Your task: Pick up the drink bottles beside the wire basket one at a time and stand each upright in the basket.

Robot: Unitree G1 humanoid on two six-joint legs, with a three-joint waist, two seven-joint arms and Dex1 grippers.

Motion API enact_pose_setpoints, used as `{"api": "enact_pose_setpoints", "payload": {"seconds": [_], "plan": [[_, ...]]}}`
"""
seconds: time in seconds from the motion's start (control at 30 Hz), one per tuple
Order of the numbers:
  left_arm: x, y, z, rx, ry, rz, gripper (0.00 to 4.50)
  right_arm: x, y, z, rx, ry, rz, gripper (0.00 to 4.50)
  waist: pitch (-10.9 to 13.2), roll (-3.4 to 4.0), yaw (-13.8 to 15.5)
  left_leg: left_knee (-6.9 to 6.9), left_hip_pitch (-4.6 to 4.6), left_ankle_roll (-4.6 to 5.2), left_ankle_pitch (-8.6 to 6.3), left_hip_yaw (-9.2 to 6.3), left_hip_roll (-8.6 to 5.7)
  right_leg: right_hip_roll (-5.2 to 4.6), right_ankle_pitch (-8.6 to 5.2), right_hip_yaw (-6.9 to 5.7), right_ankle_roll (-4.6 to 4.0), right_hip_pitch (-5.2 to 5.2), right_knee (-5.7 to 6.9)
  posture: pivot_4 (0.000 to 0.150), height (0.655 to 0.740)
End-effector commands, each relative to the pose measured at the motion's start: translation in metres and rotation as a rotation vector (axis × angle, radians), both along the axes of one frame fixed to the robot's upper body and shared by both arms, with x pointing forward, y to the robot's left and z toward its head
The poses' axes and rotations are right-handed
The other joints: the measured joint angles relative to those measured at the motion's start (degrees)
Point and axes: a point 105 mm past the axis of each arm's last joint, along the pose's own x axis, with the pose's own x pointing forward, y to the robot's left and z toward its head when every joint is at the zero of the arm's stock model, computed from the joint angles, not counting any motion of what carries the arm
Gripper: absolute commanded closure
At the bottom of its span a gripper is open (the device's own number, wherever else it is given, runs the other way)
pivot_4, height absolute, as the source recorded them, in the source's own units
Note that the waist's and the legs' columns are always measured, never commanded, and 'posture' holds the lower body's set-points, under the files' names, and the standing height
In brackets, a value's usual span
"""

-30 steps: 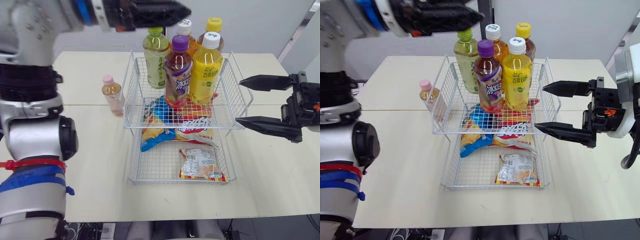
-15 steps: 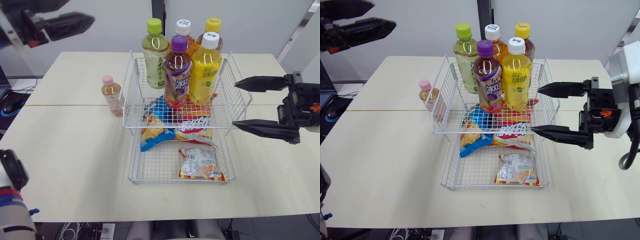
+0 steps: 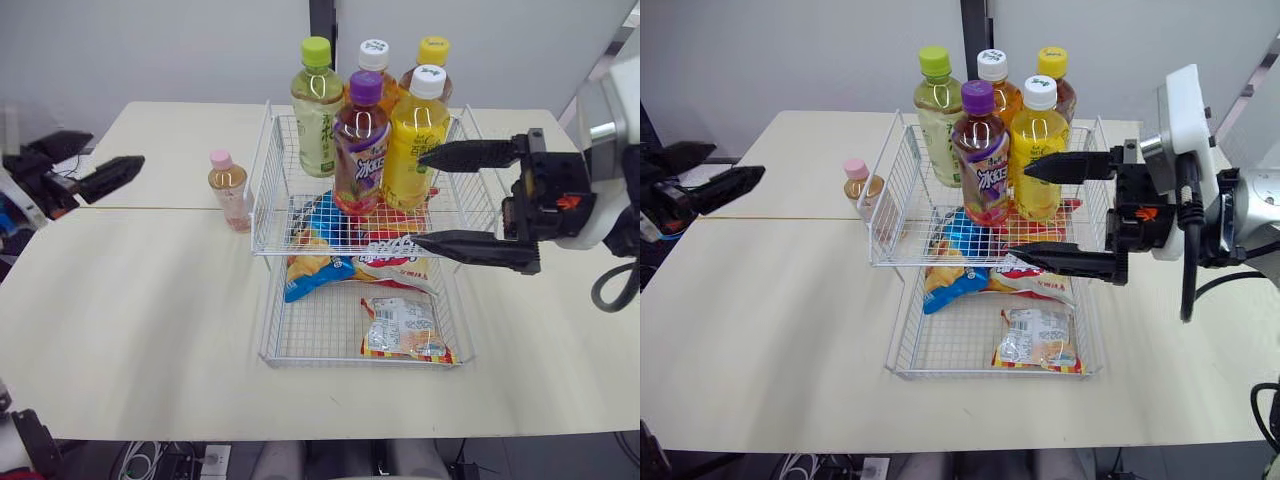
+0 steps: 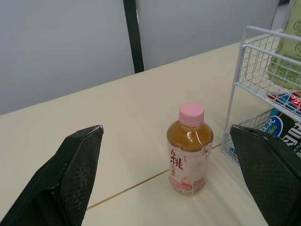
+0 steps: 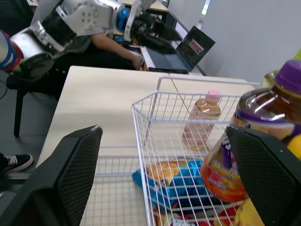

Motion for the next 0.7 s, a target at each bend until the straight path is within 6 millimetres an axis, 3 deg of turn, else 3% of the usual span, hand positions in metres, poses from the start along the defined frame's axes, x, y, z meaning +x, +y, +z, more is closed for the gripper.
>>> {"api": "enact_pose_setpoints", "payload": {"seconds": [0.03,0.4,0.7], "plan": [[0.003,-0.013,0.002,0.017,-0.075,-0.008,0.04,0.002,0.014,0.01,0.008,-0.028,0.0,0.0,0.0,0.0,-0.03,0.0,0.01,0.0,0.0,-0.01,0.0,0.0,0.0,0.0,-0.01,0.0,0.0,0.15,0.74],[0.039,-0.046,-0.017,-0.037,-0.095,-0.001,0.04,0.007,0.035,0.018,0.019,0.001,0.014,0.0,-0.02,-0.03,0.0,0.0,-0.01,0.0,0.0,-0.01,-0.01,0.01,0.03,-0.02,-0.02,-0.01,0.0,0.15,0.74],[0.074,-0.054,-0.025,-0.045,-0.092,0.087,0.04,0.007,0.04,0.023,0.016,-0.01,0.012,0.0,-0.02,-0.03,-0.08,0.0,-0.01,0.0,0.0,0.0,-0.01,0.04,0.03,-0.06,-0.03,-0.03,0.02,0.15,0.74]]}}
